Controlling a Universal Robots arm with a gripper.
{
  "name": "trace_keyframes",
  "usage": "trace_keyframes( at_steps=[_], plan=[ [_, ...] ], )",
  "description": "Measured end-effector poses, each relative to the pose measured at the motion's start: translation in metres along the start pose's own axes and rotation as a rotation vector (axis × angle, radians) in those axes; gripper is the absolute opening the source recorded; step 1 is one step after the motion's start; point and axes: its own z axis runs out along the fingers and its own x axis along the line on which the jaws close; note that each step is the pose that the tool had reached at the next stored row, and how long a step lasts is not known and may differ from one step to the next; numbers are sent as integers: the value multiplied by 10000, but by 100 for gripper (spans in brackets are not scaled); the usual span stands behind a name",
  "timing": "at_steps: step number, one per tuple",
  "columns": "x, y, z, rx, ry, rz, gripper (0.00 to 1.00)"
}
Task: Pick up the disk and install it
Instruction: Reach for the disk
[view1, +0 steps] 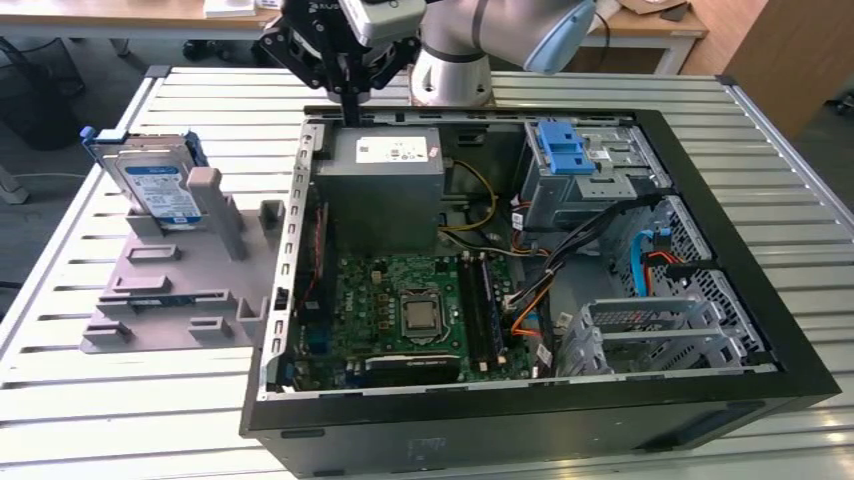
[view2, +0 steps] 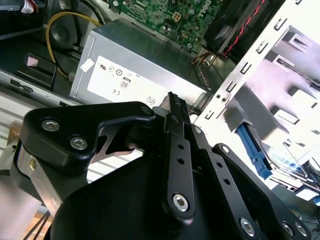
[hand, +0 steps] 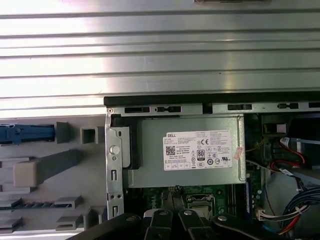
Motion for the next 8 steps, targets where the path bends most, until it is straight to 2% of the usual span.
trace_keyframes(
  at_steps=[8],
  plan=[
    [78, 10, 4, 0, 1, 0, 11]
  ],
)
